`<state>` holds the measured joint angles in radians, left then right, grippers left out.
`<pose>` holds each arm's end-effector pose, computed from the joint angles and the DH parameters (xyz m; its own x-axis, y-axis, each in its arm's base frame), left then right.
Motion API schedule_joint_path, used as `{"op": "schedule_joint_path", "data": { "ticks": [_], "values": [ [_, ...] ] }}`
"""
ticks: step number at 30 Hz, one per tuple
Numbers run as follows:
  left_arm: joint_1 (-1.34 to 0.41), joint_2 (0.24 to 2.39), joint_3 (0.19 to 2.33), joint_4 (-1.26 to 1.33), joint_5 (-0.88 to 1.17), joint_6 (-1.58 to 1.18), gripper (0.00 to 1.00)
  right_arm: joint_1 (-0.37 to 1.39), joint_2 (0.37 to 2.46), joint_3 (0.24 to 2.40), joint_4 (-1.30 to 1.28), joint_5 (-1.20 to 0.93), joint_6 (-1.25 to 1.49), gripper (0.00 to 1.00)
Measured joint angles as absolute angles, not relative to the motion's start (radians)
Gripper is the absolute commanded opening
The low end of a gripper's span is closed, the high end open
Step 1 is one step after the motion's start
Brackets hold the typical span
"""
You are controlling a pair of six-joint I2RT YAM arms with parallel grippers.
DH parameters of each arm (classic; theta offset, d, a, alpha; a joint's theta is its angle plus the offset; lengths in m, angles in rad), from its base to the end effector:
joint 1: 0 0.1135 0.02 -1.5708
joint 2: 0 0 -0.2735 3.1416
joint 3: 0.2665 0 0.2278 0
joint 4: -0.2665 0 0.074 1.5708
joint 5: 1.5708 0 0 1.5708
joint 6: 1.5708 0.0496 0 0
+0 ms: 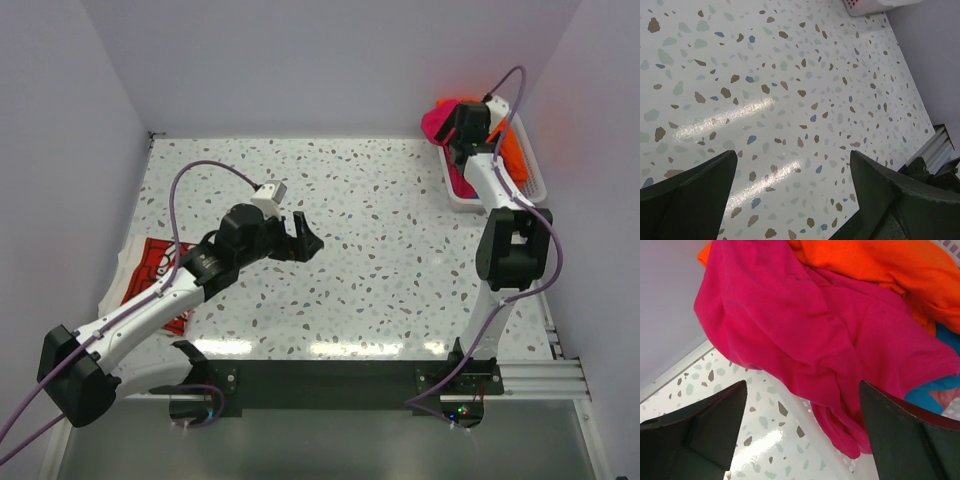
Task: Fold and stack the t-shirts
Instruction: Grab the tshirt from the pile
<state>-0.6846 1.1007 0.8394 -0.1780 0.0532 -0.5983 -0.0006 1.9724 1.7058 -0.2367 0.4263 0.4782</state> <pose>0.1809 -0.1511 0.3060 -0.6489 -0.1963 -0.7351 0.3670 0.7655 -0.5284 0.4591 -0.0208 0.3077 -0.2613 0.4192 -0.8695 0.5440 0.8080 0.2260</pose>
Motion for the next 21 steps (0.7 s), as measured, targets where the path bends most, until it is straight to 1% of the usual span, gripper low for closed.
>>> {"op": "schedule_joint_path", "data": {
  "ticks": [5, 11, 16, 18, 21],
  "values": [
    [-0.685, 1.1, 0.839, -0.181, 0.056, -0.598, 1.0, 0.0, 1.963, 1.61, -0.11, 0.466, 0.484, 0.94],
    [-0.685, 1.105, 0.839, -0.18, 0.07, -0.598, 1.0, 0.001, 1.965, 1.556, -0.06, 0.493, 0.501, 0.9],
    [-0.685, 1.11, 0.838, -0.181, 0.074, -0.598, 1.0, 0.001, 1.986, 1.522, -0.015, 0.506, 0.508, 0.76],
    [-0.685, 1.111, 0.837, -0.181, 0.074, -0.598, 1.0, 0.001, 2.006, 1.522, -0.006, 0.506, 0.509, 0.73],
    [-0.685, 1.116, 0.837, -0.181, 0.074, -0.597, 1.0, 0.001, 2.03, 1.522, -0.003, 0.506, 0.516, 0.64]
  ]
}}
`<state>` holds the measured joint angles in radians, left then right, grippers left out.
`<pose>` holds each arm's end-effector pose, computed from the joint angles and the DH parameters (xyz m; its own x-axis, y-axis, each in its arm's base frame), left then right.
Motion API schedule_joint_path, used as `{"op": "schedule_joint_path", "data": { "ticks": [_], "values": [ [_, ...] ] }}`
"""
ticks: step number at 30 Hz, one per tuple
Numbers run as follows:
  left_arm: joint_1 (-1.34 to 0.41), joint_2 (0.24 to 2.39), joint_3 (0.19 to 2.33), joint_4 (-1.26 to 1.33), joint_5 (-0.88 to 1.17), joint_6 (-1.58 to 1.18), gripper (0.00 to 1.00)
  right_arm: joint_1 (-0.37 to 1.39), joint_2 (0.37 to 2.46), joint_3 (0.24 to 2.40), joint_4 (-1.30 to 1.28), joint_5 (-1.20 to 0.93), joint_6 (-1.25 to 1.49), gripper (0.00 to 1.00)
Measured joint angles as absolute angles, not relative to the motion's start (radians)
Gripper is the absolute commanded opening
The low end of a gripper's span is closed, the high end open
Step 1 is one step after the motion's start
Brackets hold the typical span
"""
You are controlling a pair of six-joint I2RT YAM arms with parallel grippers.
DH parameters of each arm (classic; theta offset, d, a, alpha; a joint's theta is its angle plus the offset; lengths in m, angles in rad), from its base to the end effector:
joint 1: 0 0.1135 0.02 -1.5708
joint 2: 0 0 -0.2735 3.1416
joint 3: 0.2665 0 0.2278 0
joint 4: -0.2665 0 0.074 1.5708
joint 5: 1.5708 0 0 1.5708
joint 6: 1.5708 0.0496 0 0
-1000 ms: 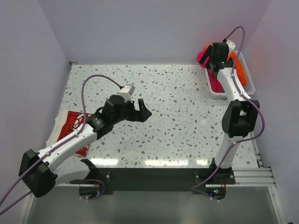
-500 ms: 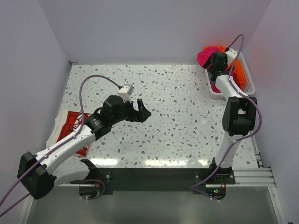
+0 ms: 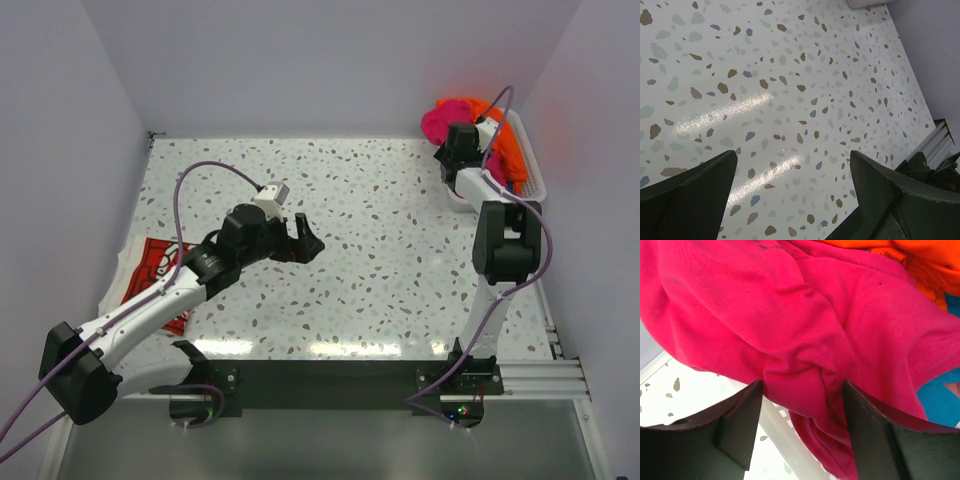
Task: Fold and stack the t-shirts
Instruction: Grab the tshirt from the pile, then move the tshirt to the center of the board
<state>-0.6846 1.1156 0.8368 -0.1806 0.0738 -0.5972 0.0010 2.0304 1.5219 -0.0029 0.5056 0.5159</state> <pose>0.1822 -0.1535 0.3016 -0.6675 -0.1791 -0.7228 0.3707 0.7620 -0.5311 0.4649 -0.0236 0.2466 -0.2178 0.4314 -0.8755 0.6081 0.7616 0.2240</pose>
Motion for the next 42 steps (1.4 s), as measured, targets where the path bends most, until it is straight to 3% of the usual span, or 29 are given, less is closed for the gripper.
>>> {"op": "schedule_joint_path", "data": {
  "ticks": [4, 5, 8, 14, 27, 33, 42],
  "values": [
    [-0.685, 1.122, 0.836, -0.181, 0.074, -0.597, 1.0, 0.001, 2.038, 1.521, 0.009, 0.506, 0.515, 0.31],
    [-0.685, 1.123, 0.836, -0.181, 0.074, -0.597, 1.0, 0.001, 2.038, 1.52, 0.017, 0.506, 0.516, 0.15],
    [-0.685, 1.127, 0.836, -0.181, 0.074, -0.597, 1.0, 0.001, 2.033, 1.498, 0.047, 0.507, 0.513, 0.0],
    [-0.685, 1.128, 0.836, -0.181, 0.074, -0.597, 1.0, 0.001, 1.949, 1.359, 0.127, 0.506, 0.5, 0.0],
    [-0.681, 1.129, 0.836, -0.181, 0.066, -0.595, 1.0, 0.058, 1.541, 1.151, 0.263, 0.536, 0.374, 0.0],
    [-0.663, 1.121, 0.836, -0.181, 0.042, -0.591, 1.0, 0.215, 1.389, 1.164, 0.244, 0.558, 0.272, 0.0],
    [-0.598, 1.004, 0.803, -0.189, -0.026, -0.625, 1.0, 0.492, 1.274, 1.406, 0.093, 0.418, 0.279, 0.0]
  ]
}}
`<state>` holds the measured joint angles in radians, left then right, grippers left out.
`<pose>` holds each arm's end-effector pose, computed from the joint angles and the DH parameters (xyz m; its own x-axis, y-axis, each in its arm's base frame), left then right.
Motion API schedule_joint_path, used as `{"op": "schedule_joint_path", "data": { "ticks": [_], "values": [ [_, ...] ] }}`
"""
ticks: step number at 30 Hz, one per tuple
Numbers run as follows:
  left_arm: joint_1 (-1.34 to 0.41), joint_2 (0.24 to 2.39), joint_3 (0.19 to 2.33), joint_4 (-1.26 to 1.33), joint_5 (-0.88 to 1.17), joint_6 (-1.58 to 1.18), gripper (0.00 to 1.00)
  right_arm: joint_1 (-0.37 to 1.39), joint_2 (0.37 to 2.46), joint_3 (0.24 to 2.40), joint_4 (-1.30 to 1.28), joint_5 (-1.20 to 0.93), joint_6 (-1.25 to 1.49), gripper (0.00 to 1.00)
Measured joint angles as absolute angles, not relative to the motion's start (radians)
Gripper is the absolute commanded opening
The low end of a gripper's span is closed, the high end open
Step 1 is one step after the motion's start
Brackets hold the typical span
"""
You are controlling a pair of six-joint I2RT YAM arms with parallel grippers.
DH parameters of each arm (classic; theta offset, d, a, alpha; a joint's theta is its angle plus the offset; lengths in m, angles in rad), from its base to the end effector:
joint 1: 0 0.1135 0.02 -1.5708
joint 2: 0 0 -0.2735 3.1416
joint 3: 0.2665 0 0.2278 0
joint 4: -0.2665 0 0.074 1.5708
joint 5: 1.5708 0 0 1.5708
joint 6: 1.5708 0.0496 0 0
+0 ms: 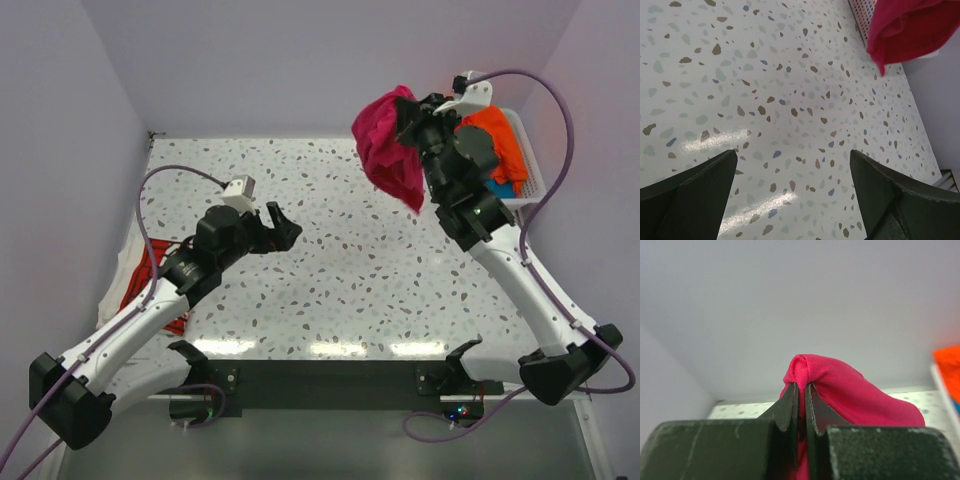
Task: Fold and stack the t-shirts
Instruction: Move the tshirt to the center of the board
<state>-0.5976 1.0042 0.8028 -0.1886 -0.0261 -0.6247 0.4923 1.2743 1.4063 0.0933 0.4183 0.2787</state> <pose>0.1783 -0.1198 0.3121 -0.5722 -0.3177 -0.7560 0.2562 0.8065 -0.5329 0.2442 0.1081 0.4901 0.1665 0.3745 -0.9121 -0.1339 0.9251 0.3554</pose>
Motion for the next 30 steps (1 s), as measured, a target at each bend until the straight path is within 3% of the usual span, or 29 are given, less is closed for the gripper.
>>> {"op": "schedule_joint_path", "data": {
  "ticks": [3, 7, 8, 10, 11, 14, 18, 21, 26, 30],
  "values": [
    [-0.57, 0.952, 0.791, -0.196, -0.052, -0.646, 1.0, 0.554, 1.248, 1.453, 0.047, 0.328, 0.333, 0.0],
    [-0.552, 0.903, 0.787, -0.203, -0.087, -0.67, 1.0, 0.555, 1.251, 1.504, -0.059, 0.286, 0.388, 0.17],
    [-0.55, 0.899, 0.787, -0.204, -0.094, -0.672, 1.0, 0.549, 1.263, 1.528, -0.099, 0.284, 0.393, 0.32],
    [-0.546, 0.903, 0.787, -0.204, -0.102, -0.678, 1.0, 0.527, 1.325, 1.612, -0.183, 0.263, 0.408, 0.44],
    [-0.543, 0.909, 0.787, -0.204, -0.106, -0.681, 1.0, 0.517, 1.357, 1.652, -0.208, 0.251, 0.407, 0.62],
    [-0.529, 0.945, 0.784, -0.204, -0.115, -0.696, 1.0, 0.441, 1.481, 1.735, -0.279, 0.183, 0.432, 0.8],
    [-0.516, 0.979, 0.755, -0.207, -0.122, -0.706, 0.96, 0.341, 1.624, 1.724, -0.371, 0.132, 0.459, 0.83],
    [-0.514, 0.991, 0.708, -0.202, -0.119, -0.715, 0.88, 0.321, 1.647, 1.579, -0.413, 0.14, 0.464, 0.82],
    [-0.525, 1.043, 0.575, -0.138, -0.085, -0.715, 0.81, 0.421, 1.507, 1.183, -0.393, 0.194, 0.482, 0.75],
    [-0.567, 1.156, 0.494, -0.051, -0.051, -0.714, 0.79, 0.495, 1.402, 0.99, -0.36, 0.211, 0.501, 0.69]
  ]
}}
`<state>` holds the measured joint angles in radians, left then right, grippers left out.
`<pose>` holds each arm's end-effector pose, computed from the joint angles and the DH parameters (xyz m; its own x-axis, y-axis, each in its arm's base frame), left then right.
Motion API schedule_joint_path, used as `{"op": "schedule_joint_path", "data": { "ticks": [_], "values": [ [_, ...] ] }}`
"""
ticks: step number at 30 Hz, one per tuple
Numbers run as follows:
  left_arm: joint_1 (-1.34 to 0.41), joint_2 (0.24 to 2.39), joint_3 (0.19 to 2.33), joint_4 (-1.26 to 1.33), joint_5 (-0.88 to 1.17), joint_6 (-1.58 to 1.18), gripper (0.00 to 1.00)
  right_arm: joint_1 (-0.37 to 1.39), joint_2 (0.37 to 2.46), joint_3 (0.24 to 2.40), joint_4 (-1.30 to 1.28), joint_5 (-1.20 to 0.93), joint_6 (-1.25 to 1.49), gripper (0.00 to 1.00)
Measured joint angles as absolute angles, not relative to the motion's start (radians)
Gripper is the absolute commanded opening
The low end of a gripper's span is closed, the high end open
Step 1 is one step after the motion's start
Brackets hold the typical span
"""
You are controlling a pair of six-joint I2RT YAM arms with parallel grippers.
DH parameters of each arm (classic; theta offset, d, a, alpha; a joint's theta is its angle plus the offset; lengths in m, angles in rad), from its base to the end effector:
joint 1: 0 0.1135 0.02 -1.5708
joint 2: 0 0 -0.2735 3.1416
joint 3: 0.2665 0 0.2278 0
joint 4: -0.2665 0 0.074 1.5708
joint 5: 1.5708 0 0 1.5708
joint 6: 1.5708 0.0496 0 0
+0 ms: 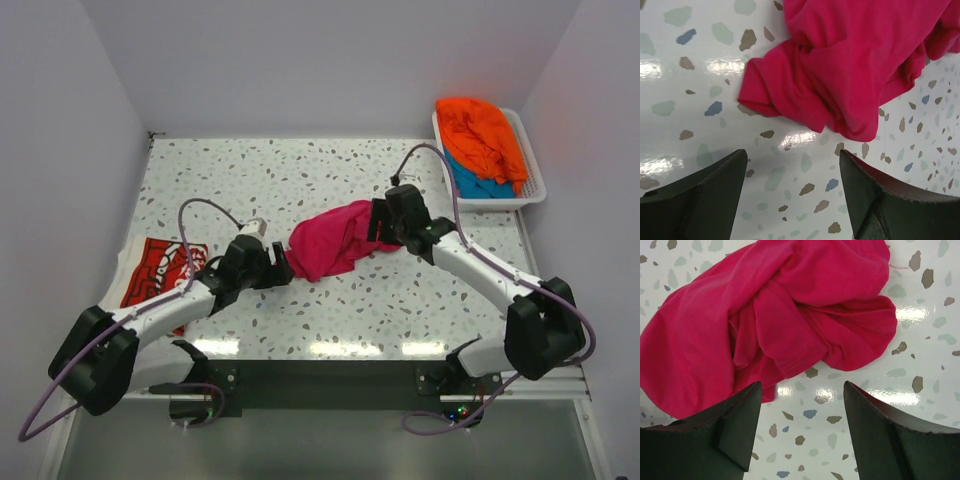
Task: Fold and stack the t-shirts
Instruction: Move the tshirt to the center of the board, then flatten the tshirt out
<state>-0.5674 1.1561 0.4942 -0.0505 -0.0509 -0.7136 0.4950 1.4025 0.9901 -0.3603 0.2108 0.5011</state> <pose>0.1814 -0.1126 0.1953 -0.7468 -0.2992 -0.5939 0.0204 0.8823 -0.4702 0.2577 0.1273 0.2645 -0.6986 0.1567 -0.6982 0.0033 0.9764 0.2159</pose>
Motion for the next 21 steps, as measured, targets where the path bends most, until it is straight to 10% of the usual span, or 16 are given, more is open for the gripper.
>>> {"op": "schedule_joint_path", "data": {
  "ticks": [13, 21],
  "values": [
    [-0.657, 1.413, 0.585, 0.17, -0.028, -0.702, 0.7, 0.536, 1.542, 0.939, -0.179, 0.238, 0.506, 0.65],
    [-0.683, 1.539, 0.664, 0.177, -0.043, -0.691, 0.38, 0.537, 1.678, 0.966, -0.158, 0.26, 0.504, 0.54]
  ]
}}
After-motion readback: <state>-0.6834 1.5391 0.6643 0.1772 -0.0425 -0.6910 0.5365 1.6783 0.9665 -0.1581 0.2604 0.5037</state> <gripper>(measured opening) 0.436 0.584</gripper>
